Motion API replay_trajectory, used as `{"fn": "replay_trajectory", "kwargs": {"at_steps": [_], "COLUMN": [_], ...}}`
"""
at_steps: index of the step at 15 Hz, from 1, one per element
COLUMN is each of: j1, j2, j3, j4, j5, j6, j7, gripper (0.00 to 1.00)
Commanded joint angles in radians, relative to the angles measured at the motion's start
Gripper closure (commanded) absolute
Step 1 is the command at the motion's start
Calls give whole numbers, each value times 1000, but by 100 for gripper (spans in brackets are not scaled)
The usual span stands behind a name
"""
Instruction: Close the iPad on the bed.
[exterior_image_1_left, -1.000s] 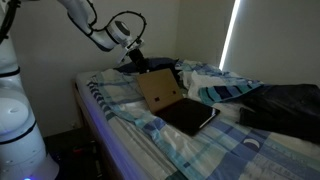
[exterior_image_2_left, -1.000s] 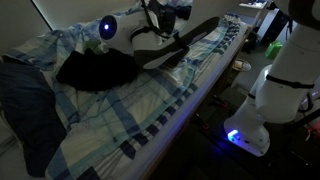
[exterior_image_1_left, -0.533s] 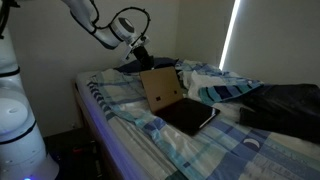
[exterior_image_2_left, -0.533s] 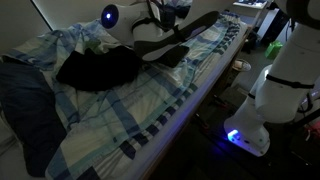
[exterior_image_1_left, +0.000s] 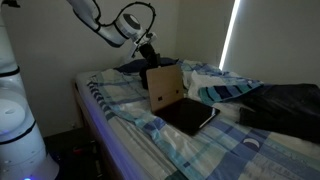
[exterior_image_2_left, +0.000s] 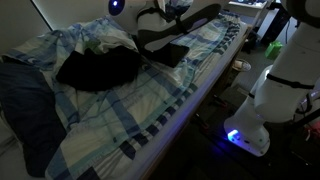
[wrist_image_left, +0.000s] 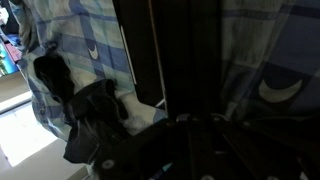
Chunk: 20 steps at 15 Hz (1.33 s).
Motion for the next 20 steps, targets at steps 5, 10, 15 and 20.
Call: {"fn": "replay_trajectory", "kwargs": {"at_steps": [5, 10, 15, 20], "j1": [-40, -66, -90, -103], "j2": [-50, -69, -67, -47], "j3": [-25, -40, -55, -66], "j4": [-14, -33, -75, -66], "j5": [-4, -2, 7, 29], "j6": [-31, -50, -61, -89], "j7": [28, 29, 35, 26], "gripper": [100, 100, 100, 100]}}
